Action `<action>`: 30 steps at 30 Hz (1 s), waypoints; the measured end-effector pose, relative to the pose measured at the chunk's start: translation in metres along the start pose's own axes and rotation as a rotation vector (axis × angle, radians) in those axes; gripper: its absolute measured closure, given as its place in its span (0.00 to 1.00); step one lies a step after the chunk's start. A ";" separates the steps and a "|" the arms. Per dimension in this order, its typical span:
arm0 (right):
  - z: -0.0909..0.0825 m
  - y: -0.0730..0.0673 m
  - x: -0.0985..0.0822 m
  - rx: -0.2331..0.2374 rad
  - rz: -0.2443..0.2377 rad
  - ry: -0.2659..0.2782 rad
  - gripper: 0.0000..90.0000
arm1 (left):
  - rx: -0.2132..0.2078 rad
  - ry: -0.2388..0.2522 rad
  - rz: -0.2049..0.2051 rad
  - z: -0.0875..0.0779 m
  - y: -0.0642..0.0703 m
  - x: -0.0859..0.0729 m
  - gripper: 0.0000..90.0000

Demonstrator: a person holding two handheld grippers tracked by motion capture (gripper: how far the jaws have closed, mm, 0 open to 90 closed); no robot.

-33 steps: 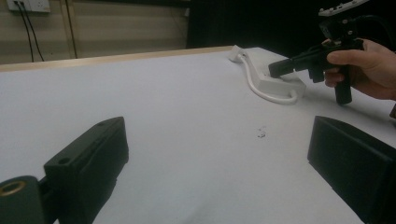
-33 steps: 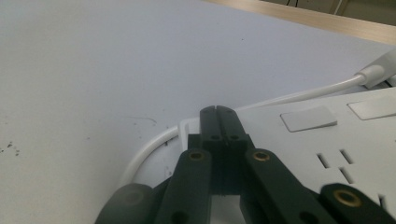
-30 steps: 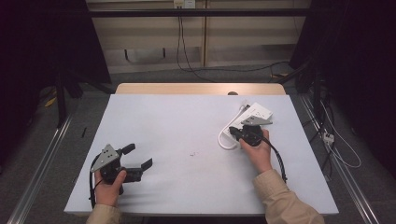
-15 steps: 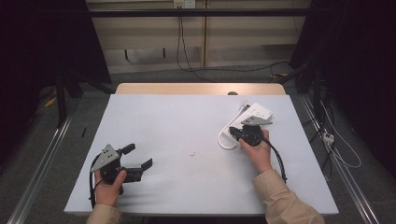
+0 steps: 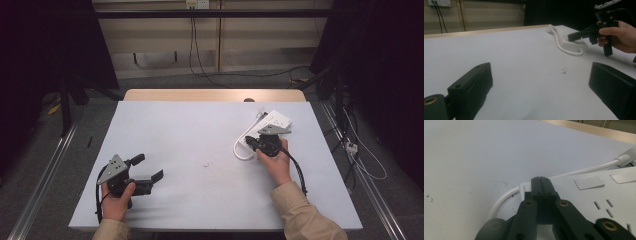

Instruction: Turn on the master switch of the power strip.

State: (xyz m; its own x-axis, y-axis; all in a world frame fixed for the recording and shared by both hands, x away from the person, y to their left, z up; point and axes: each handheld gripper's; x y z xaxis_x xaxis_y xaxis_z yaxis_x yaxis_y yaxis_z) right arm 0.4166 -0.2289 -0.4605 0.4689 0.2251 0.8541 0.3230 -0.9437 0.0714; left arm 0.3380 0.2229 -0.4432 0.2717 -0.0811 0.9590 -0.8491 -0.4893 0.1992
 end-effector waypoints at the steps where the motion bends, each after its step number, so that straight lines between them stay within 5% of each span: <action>1: 0.000 0.000 0.000 0.000 -0.001 0.001 1.00 | 0.000 0.001 0.000 0.000 0.000 0.000 0.05; 20: -0.002 -0.002 0.002 -0.004 0.008 0.006 1.00 | 0.004 0.000 -0.002 0.000 -0.001 0.000 0.05; 28: -0.003 0.001 0.003 0.007 0.048 0.012 1.00 | 0.001 -0.001 0.000 0.000 -0.001 0.000 0.05; 29: -0.004 0.000 0.003 0.007 0.049 0.015 0.98 | 0.002 0.001 -0.002 0.000 -0.001 0.000 0.05; 30: -0.004 0.000 0.004 0.000 0.062 0.024 0.86 | 0.002 0.001 -0.003 0.000 -0.001 0.000 0.05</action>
State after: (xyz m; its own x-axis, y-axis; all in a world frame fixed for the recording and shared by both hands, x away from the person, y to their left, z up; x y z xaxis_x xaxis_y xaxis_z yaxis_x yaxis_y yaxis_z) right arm 0.4153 -0.2289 -0.4545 0.4686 0.1600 0.8688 0.2939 -0.9557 0.0175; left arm 0.3391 0.2231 -0.4434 0.2735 -0.0793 0.9586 -0.8473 -0.4915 0.2011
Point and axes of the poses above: each handheld gripper's, and its own axes: z roughly forward along the jaws, x roughly out of its top, y roughly to its right, and after that the axes turned 13 degrees about -x, right-handed
